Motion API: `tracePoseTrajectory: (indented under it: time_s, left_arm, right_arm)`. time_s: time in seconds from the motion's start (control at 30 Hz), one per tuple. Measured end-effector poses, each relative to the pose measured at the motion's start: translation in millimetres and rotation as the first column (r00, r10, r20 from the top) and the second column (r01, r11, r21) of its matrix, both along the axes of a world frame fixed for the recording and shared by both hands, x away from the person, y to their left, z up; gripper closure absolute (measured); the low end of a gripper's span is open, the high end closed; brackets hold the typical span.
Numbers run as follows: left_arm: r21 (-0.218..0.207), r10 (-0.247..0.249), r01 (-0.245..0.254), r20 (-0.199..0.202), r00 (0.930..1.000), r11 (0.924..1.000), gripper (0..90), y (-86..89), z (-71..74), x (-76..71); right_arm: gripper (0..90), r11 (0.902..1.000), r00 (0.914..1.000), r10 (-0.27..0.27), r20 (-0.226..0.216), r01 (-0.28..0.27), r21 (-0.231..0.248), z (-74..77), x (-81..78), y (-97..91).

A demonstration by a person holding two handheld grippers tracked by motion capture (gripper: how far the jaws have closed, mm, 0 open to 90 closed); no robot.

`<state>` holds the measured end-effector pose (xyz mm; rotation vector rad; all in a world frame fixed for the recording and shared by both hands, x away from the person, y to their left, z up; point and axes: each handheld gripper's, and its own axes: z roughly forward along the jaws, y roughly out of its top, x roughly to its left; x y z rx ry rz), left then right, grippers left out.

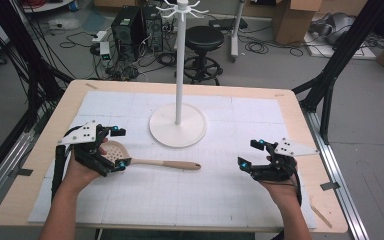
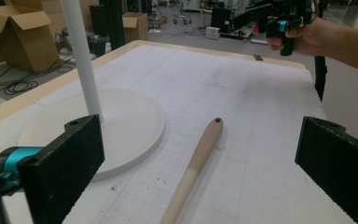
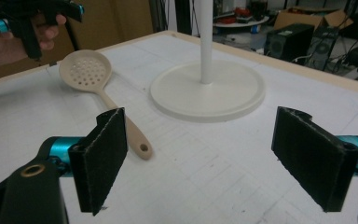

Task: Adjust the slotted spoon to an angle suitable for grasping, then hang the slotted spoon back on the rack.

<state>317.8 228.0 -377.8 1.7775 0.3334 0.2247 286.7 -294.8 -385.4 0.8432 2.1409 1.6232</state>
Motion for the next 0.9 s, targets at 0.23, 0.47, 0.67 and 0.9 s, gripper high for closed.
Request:
tracePoseTrajectory:
  time_s: [0.23, 0.47, 0.67, 0.9]
  left_arm:
    - [-0.001, -0.003, 0.003, 0.003, 1.0000, 1.0000, 1.7, -0.2, 0.2, 0.6]
    - [0.002, -0.002, 0.002, 0.005, 1.0000, 1.0000, 1.7, -0.3, 2.1, -0.7]
    - [0.040, -0.017, 0.017, 0.003, 0.9998, 0.9990, 1.7, -10.0, 4.1, -2.4]
    - [0.158, 0.025, -0.025, 0.001, 0.9997, 0.9872, 1.7, -30.8, 11.5, 5.4]
  right_arm:
    - [16.7, 1.0000, 1.0000, 0.003, -0.005, -0.003, 0.001, -0.6, 1.6, 0.5]
    - [16.7, 1.0000, 1.0000, -0.001, -0.006, 0.001, -0.004, -2.0, 1.5, 0.5]
    - [16.7, 0.9998, 0.9999, 0.001, -0.014, -0.001, -0.017, -3.9, 1.4, -1.2]
    - [16.7, 0.9999, 0.9999, -0.012, -0.010, 0.012, 0.004, -3.2, 2.1, -7.5]
